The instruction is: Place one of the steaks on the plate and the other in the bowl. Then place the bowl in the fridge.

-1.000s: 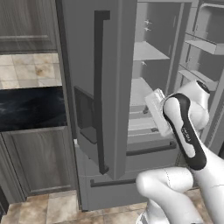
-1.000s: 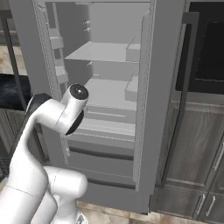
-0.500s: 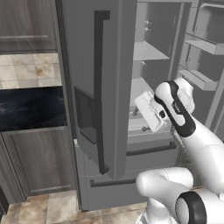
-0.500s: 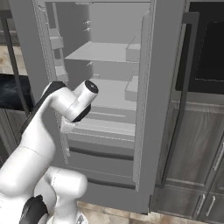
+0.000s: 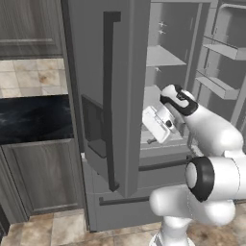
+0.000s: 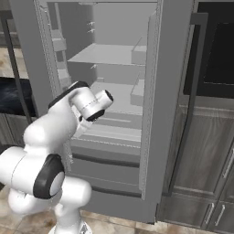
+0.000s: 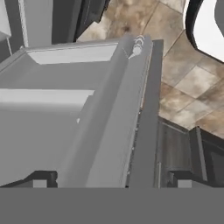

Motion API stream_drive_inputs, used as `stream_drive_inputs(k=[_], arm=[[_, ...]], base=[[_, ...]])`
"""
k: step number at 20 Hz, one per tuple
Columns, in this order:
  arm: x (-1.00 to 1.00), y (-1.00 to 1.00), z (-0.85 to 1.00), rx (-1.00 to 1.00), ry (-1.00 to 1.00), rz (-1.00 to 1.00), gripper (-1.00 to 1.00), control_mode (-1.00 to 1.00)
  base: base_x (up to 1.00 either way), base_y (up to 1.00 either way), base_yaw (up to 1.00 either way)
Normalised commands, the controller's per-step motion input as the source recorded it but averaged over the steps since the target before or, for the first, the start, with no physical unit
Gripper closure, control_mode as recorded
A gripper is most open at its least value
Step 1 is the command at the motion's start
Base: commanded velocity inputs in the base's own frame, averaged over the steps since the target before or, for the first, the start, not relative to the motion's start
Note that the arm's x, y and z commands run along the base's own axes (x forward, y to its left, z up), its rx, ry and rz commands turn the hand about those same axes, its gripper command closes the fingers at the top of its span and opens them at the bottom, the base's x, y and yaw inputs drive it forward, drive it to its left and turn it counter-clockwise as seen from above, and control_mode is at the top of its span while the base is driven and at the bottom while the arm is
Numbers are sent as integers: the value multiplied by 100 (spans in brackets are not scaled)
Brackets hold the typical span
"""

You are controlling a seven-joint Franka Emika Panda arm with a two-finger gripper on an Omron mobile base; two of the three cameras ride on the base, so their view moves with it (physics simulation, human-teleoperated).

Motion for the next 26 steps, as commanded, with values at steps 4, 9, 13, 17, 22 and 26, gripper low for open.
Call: stream_drive_inputs(k=[4,9,13,17,22,26], arm=[[45,28,-32,13,1,15,-100,-100],[13,59,-29,5,5,10,-100,-100],[-36,91,-26,0,6,-4,-100,-100],[-81,100,-4,0,9,-21,-100,-100],[-67,100,1,0,3,-37,-100,-100],[-2,76,17,-1,11,-19,-100,-100]], base=[[0,0,0],[0,0,0],[0,0,0],[0,0,0],[0,0,0],[0,0,0]])
